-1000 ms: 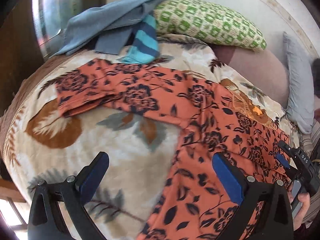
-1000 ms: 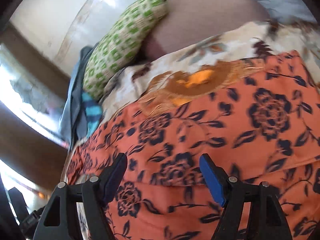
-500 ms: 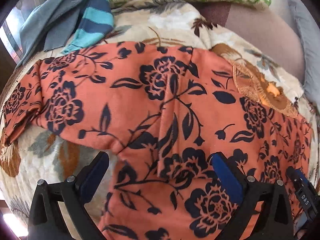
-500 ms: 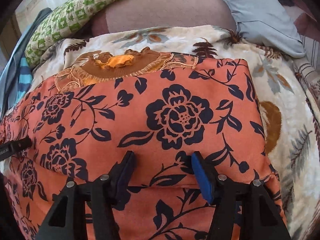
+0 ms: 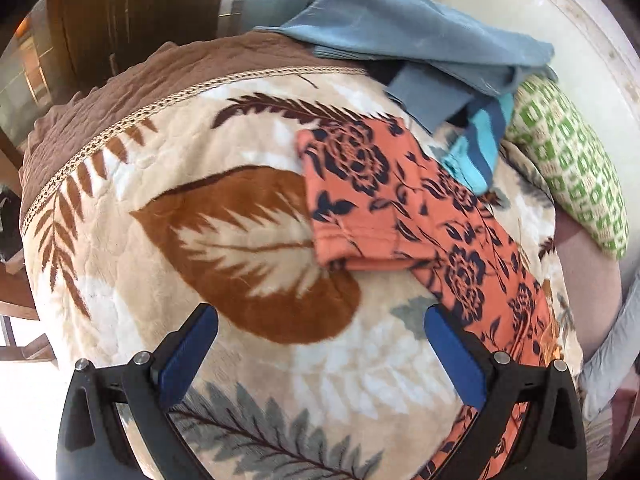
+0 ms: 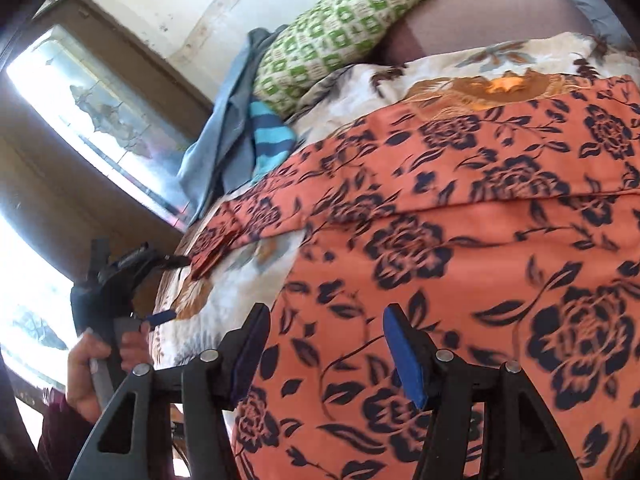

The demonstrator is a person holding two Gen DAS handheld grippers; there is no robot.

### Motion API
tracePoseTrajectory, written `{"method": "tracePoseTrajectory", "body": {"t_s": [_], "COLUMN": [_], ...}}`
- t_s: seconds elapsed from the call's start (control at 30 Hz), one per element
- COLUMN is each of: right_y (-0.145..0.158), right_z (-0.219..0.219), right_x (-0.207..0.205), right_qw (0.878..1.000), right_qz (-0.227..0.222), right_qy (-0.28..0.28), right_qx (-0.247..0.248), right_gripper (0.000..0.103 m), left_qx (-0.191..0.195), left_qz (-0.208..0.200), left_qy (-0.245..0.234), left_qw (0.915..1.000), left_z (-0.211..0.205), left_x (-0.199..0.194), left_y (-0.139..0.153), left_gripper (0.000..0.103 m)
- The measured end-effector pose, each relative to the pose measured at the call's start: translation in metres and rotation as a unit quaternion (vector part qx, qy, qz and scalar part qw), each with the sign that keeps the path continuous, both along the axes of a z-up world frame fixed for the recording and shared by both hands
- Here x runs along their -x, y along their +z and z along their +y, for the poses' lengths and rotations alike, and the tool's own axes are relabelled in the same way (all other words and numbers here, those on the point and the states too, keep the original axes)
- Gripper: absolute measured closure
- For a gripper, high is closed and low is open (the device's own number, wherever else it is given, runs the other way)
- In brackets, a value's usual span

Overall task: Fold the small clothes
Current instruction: 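Grasp the other sleeve with the left gripper and lift it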

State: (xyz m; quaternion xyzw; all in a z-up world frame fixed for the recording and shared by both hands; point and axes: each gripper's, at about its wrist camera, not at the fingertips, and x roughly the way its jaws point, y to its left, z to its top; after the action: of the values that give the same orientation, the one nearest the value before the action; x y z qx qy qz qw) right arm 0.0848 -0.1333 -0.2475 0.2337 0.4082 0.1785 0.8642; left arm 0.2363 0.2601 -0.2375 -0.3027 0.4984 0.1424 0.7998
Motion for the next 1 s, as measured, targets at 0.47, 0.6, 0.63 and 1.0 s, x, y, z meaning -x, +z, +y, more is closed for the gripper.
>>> {"method": "tracePoseTrajectory", "body": {"t_s": [0.47,0.6,0.63,1.0], "right_y": [-0.013,-0.012,-0.012,-0.025], "right_z": [0.002,-0.009,-0.013,-0.076], "right_x": [-0.011,-0.013,-0.014,-0.021], "right_qw": [0.999,1.0,1.0,0.941], "right_qz": [-0.004,-0.001,0.0,0.047], "right_qy": [0.009,-0.008,-0.012,-0.003], "right_qx": [0.035,0.018,0.01,-0.336], "right_gripper": [0.041,0.041,0.041,0.015], "left_qx": [0.08,0.074,0.083,0.144], "left_qz": [0.0,-0.04,-0.053,-0.108], "left_qy": [-0.05,-0.079,-0.086,-0.247], "left_qw": [0.9955,0.9933,0.9914,0.9521], "left_z": [0.021,-0.002,-0.008,-0.174], "left_x": [-0.058,-0.052,-0.05,-0.007], "left_y": [-0.016,0.01,0.019,0.084], "left_gripper": [0.097,0.098,0.098,0.098]}}
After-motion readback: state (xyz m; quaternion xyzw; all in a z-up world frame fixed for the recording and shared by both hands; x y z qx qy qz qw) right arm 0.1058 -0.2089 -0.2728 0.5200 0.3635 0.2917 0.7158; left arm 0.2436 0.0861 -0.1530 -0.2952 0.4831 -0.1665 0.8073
